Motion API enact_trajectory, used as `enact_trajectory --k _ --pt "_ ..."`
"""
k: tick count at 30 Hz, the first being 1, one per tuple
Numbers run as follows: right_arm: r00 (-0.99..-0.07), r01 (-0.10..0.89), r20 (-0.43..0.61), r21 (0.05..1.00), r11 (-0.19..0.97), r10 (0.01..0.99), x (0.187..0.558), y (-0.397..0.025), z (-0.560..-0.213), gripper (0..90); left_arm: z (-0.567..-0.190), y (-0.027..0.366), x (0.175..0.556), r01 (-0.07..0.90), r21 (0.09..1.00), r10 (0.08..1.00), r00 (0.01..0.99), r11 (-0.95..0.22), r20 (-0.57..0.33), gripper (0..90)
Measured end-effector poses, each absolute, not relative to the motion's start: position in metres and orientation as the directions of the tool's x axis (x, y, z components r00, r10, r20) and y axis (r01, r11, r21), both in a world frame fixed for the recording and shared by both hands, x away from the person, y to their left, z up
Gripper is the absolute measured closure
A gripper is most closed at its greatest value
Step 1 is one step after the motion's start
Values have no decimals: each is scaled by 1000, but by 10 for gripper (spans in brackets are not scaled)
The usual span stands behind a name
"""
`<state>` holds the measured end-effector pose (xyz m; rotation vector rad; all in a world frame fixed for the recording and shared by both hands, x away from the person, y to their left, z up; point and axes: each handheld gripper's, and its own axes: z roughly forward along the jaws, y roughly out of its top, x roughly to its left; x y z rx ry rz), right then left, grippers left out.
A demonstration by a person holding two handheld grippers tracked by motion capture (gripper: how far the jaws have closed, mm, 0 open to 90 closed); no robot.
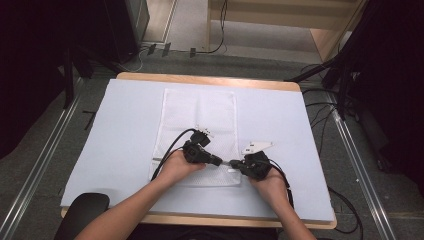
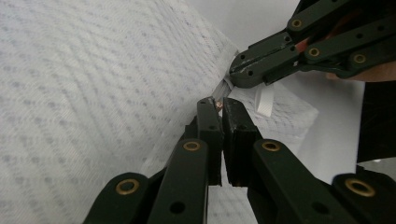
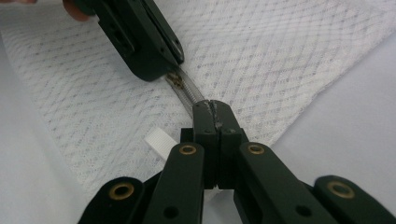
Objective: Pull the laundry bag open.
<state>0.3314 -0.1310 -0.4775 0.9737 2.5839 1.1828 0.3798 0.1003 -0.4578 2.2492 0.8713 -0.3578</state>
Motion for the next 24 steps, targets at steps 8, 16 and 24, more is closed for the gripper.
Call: enact_trajectory --k 8,16,24 --pt "-780 508 153 721 471 606 332 -132 -478 900 -455 108 381 678 500 483 735 -539 -475 880" --pt "-784 504 153 723 472 602 332 -133 -479 900 -453 114 382 691 483 485 723 -539 -492 881" --pt "-785 506 159 723 471 599 333 -134 -479 900 -447 127 384 697 481 488 716 -532 -500 881"
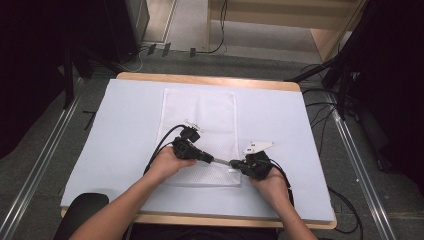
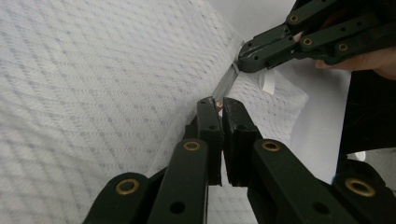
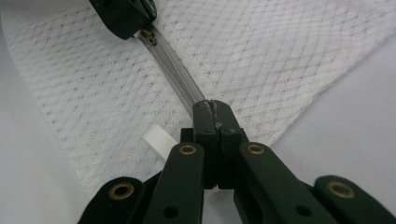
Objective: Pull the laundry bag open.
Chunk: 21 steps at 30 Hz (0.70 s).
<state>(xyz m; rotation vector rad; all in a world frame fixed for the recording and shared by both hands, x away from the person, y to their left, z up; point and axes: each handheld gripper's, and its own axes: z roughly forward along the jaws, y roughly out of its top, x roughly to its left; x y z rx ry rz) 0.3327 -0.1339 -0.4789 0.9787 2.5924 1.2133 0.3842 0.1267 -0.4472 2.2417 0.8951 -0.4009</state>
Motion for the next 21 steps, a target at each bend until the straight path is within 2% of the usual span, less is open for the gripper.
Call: enact_trajectory --k 21 --pt "-782 521 183 717 463 596 335 -135 -479 900 -438 157 382 712 472 506 702 -520 -501 880"
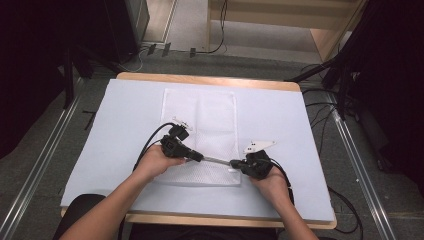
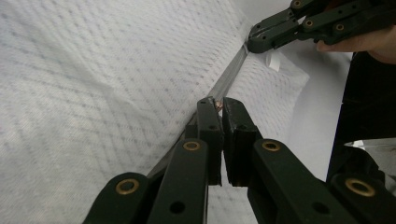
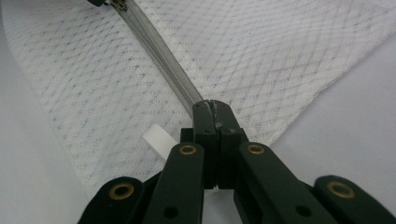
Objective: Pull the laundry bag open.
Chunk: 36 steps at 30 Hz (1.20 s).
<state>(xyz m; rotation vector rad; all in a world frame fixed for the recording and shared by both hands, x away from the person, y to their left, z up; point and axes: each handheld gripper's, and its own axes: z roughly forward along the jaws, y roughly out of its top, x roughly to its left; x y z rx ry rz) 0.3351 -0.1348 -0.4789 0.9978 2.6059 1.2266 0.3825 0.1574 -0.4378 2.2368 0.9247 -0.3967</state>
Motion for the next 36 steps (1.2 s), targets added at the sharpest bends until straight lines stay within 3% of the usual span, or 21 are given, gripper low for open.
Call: enact_trajectory --k 36 --pt "-787 523 192 713 468 586 337 -135 -479 900 -434 181 381 724 456 520 689 -518 -504 881"
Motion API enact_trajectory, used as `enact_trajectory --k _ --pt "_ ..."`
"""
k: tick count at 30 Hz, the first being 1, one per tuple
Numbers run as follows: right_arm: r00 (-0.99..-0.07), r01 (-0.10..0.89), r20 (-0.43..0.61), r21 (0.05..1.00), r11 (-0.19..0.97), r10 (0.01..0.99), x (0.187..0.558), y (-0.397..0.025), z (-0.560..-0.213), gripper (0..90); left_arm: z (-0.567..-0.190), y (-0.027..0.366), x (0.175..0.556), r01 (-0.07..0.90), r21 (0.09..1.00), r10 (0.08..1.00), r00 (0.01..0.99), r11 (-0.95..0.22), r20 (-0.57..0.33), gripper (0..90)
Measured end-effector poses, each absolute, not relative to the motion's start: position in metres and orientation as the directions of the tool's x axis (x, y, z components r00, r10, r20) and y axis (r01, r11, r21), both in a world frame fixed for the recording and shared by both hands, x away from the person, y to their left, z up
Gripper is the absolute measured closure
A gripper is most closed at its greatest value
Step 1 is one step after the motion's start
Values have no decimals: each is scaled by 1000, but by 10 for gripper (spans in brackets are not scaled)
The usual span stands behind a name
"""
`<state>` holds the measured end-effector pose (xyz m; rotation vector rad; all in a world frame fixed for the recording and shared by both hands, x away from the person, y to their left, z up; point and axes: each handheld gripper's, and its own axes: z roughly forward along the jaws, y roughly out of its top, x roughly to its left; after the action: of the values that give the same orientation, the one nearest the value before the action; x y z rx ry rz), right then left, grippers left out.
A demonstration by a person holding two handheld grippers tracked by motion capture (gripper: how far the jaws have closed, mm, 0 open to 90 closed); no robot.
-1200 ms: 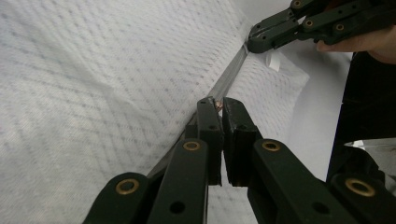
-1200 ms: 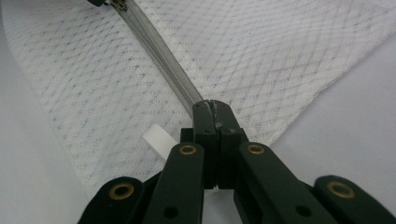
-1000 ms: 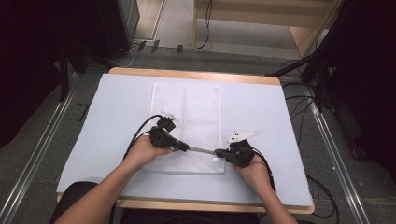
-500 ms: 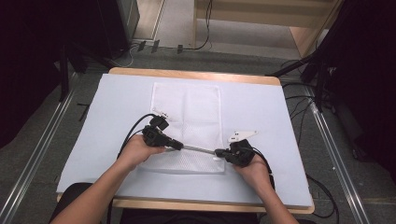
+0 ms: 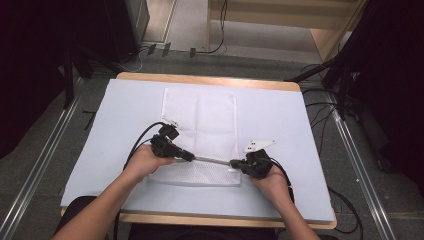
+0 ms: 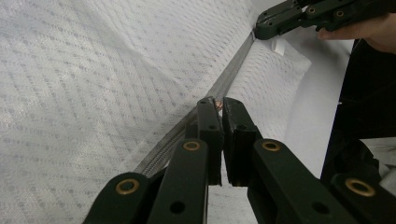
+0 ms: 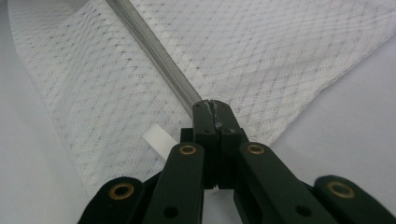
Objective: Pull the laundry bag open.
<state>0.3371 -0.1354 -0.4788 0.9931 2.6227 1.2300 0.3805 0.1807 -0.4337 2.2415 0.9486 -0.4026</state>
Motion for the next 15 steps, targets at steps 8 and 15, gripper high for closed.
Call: enact_trajectory --k 8,15 --pt "-787 523 192 712 469 586 337 -135 -479 900 -430 189 378 725 460 533 689 -513 -491 881" --pt "-788 523 194 712 469 584 338 -135 -479 900 -430 206 377 738 463 540 674 -491 -503 880"
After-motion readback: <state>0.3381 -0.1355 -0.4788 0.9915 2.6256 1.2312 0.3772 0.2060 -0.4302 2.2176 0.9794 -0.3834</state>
